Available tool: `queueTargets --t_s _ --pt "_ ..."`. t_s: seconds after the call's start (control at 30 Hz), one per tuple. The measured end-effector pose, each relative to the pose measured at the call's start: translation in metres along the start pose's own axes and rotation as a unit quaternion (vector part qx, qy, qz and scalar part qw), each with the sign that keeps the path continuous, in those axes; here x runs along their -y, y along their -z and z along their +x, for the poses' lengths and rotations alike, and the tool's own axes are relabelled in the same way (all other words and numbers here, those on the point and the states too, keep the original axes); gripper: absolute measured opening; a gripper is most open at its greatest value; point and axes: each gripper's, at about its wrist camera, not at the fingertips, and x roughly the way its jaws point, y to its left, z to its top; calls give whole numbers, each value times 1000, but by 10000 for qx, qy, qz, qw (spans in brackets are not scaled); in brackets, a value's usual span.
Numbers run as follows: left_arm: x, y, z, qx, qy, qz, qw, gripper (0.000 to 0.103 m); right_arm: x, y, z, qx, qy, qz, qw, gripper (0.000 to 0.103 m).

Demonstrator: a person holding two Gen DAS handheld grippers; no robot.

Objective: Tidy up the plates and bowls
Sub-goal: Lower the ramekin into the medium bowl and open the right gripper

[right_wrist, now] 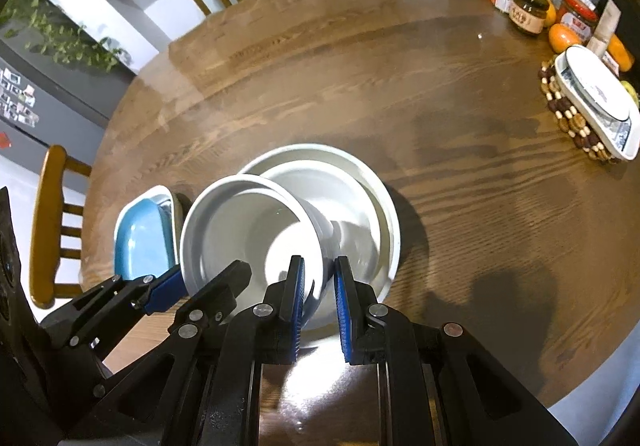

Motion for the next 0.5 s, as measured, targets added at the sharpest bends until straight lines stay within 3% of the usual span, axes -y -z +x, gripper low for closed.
queueTargets --t_s 0.5 --pt "2 -3 20 -172 -80 43 9998 19 4 -5 18 -192 117 -86 9997 17"
